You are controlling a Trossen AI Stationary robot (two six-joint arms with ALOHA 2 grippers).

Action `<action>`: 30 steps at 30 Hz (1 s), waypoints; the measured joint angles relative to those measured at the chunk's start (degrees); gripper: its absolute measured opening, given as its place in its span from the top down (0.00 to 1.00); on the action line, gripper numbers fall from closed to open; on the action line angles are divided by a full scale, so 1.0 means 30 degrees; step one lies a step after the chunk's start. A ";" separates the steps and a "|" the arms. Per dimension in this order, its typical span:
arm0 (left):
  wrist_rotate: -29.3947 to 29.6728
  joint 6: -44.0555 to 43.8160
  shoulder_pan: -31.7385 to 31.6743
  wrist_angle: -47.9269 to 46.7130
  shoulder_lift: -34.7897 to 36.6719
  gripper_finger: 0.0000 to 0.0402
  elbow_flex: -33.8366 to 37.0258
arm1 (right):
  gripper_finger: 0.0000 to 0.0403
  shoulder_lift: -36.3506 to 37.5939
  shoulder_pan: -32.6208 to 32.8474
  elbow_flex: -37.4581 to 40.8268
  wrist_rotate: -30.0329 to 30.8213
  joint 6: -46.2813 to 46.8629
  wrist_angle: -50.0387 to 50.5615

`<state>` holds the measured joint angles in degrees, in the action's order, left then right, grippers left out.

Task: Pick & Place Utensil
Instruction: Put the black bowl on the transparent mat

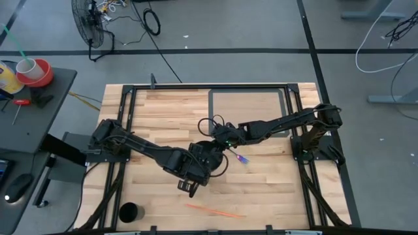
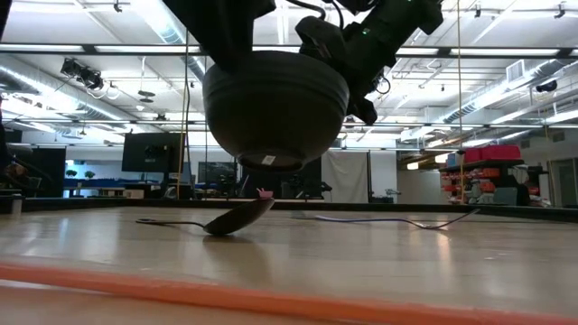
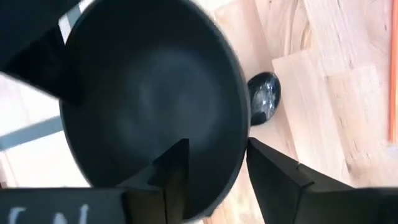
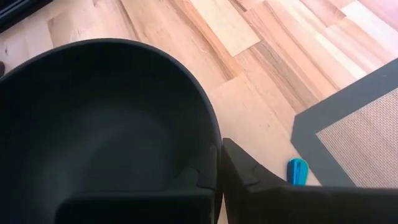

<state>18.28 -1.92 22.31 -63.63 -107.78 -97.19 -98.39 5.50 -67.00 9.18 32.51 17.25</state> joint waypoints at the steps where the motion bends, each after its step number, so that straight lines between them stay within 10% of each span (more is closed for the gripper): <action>1: -0.0098 -0.0144 0.0000 -0.0166 0.0095 0.59 0.0000 | 1.00 0.0000 0.0007 0.0000 -0.0043 -0.0020 -0.0004; 15: 0.0307 -0.6117 0.2074 -0.4748 0.3300 0.59 0.0000 | 1.00 0.1714 0.0007 0.0000 0.0044 -0.0012 0.1305; 30: 0.7941 -1.1760 0.7342 -0.2672 0.3578 0.59 0.0024 | 1.00 0.7250 -0.2404 0.1840 0.4020 0.2574 0.7674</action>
<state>42.10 -37.20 44.33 -71.64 -97.05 -97.12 -76.64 -1.72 -61.48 21.24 40.23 40.27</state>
